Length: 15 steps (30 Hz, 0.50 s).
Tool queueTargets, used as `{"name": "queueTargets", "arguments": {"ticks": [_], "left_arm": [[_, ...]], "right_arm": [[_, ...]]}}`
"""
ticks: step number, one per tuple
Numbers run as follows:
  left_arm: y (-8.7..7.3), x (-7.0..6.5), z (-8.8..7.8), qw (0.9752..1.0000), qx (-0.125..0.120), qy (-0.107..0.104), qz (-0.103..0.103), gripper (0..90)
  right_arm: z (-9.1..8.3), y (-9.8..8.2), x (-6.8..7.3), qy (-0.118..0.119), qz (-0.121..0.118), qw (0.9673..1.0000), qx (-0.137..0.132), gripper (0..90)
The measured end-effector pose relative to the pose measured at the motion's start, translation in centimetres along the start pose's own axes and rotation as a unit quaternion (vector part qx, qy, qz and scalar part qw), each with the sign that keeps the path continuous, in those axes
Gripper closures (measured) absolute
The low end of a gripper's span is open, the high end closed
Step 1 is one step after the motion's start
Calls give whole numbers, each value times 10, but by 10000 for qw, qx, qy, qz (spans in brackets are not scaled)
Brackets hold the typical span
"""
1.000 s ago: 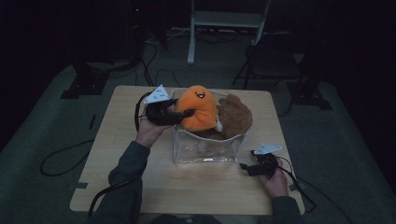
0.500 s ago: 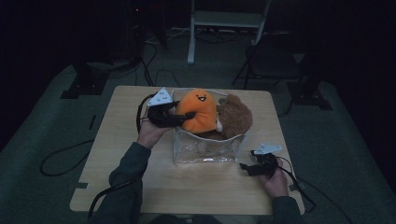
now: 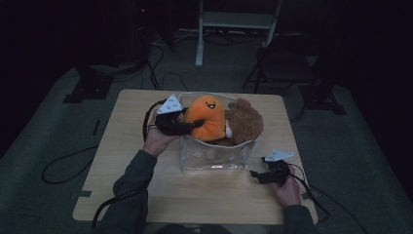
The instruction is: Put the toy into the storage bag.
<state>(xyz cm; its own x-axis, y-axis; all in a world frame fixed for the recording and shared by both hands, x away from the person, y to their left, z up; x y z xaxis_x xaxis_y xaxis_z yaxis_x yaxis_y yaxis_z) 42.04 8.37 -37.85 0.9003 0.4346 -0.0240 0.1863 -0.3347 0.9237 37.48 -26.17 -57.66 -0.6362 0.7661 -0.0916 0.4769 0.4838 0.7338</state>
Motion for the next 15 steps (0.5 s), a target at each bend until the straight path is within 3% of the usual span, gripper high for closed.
{"name": "queueTargets", "arguments": {"ticks": [10, 15], "left_arm": [[-5, -2, 4, 9998, 179, 91, 46, 395], [-7, -4, 7, 9991, 380, 146, 152, 380]], "right_arm": [[0, 0, 0, 0, 0, 10000, 0, 180], [0, 0, 0, 1, 1, 10000, 0, 180]]}}
Point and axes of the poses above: each handheld gripper's, and its own axes: z roughly forward along the jaws, y roughly out of its top, x roughly to its left, the point moved 4 cm from there along z, roughly forward along the jaws, and after that the axes turned 8 degrees about -y, right-handed, at the moved point
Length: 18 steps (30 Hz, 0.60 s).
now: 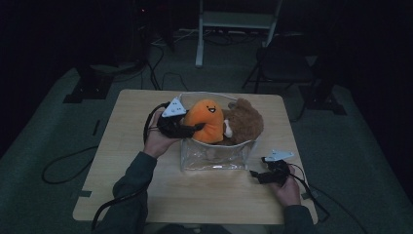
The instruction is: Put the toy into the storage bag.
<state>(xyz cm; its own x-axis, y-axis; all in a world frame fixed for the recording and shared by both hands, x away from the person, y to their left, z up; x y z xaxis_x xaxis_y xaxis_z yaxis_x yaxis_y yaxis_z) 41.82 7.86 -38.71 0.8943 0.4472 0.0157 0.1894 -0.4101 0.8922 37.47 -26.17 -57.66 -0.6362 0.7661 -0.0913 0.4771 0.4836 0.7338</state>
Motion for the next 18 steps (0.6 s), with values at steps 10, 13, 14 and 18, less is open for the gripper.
{"name": "queueTargets", "arguments": {"ticks": [10, 13, 14, 18], "left_arm": [[-1, 2, 1, 9987, -197, -280, -388, 228], [-2, 3, 4, 9981, -213, -317, -485, 201], [-2, 3, 4, 9981, -213, -317, -485, 198], [-4, 4, 6, 9963, -282, -446, -672, 177]], "right_arm": [[0, 0, 0, 0, -2, 10000, -1, 180], [0, 0, 0, 0, -1, 10000, 0, 180], [0, 0, 0, -1, -1, 10000, 0, 179], [0, 0, 0, -2, -3, 10000, 1, 179]]}}
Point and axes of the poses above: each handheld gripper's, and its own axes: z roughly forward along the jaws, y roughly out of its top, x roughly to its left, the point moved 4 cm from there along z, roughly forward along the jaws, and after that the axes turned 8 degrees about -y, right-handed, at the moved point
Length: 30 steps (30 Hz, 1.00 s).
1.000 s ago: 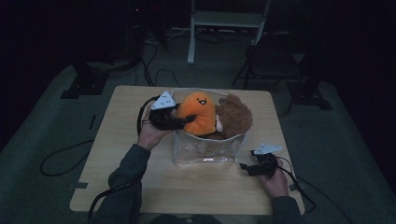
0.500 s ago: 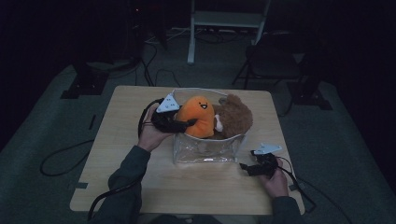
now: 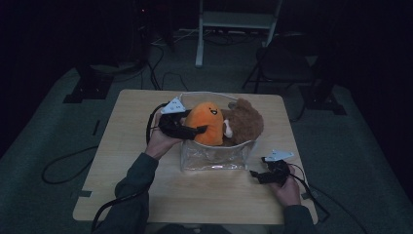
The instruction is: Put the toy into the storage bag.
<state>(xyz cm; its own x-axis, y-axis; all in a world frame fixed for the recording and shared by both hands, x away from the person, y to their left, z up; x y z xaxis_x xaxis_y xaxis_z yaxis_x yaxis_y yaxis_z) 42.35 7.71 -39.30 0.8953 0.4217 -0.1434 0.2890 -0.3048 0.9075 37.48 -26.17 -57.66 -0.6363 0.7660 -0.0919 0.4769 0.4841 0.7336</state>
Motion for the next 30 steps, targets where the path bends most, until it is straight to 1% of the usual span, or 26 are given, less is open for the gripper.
{"name": "queueTargets", "arguments": {"ticks": [2, 3, 6, 13, 19, 24, 30], "left_arm": [[0, 0, 0, 10000, -8, -23, -28, 167], [-1, 1, 0, 9999, -10, -71, -95, 160], [-1, 2, 1, 9998, -11, -117, -149, 150], [-1, 2, 3, 9998, -16, -138, -161, 143], [-2, 1, 3, 9998, -37, -86, -164, 143], [-1, -2, 5, 10000, 74, -28, -25, 143], [-1, -3, 6, 9998, 148, -37, 85, 144]], "right_arm": [[0, 0, 0, 1, 1, 10000, 1, 180], [0, 0, 0, 2, 2, 10000, -1, 180], [0, 0, 0, 2, 2, 10000, -1, 179], [0, 0, 0, 1, 0, 10000, -1, 180], [0, 0, 0, 0, 0, 10000, 0, 179], [0, 0, 0, 2, 3, 10000, 0, 179], [0, 0, 0, 2, 3, 10000, -1, 179]]}}
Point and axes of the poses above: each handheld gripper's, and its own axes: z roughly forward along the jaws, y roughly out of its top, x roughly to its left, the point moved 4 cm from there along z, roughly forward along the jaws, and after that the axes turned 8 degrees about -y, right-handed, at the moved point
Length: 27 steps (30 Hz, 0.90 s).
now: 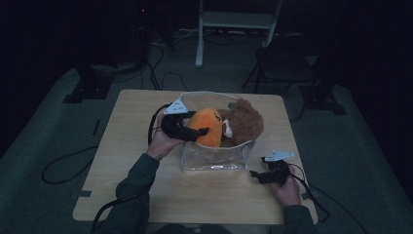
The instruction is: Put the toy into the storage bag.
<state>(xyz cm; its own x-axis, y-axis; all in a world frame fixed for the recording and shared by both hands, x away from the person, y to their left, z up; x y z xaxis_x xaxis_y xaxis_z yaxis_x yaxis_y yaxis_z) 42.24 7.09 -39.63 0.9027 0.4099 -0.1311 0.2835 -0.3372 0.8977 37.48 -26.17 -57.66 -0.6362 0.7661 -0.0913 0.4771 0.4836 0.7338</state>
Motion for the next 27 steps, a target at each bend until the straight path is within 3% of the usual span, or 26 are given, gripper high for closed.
{"name": "queueTargets", "arguments": {"ticks": [8, 10, 11, 15, 20, 27], "left_arm": [[2, -1, -5, 9997, -204, -154, -32, 147], [2, -3, -3, 9999, -58, -104, 38, 160], [0, -3, -2, 9998, 119, 17, 129, 171], [-1, -2, -5, 9993, 202, 251, 195, 333], [-1, -3, -7, 9986, 293, 313, 315, 518], [0, -7, -17, 9988, 125, 347, 323, 542]], "right_arm": [[0, 0, 0, 0, 6, 10000, 0, 180], [0, 0, 0, -1, 6, 10000, 0, 179], [0, 0, 0, 0, 6, 10000, 1, 180], [0, 0, 0, -2, 4, 10000, -1, 180], [0, 0, 0, -2, 5, 10000, 0, 180], [0, 0, 0, -3, 5, 10000, 0, 180]]}}
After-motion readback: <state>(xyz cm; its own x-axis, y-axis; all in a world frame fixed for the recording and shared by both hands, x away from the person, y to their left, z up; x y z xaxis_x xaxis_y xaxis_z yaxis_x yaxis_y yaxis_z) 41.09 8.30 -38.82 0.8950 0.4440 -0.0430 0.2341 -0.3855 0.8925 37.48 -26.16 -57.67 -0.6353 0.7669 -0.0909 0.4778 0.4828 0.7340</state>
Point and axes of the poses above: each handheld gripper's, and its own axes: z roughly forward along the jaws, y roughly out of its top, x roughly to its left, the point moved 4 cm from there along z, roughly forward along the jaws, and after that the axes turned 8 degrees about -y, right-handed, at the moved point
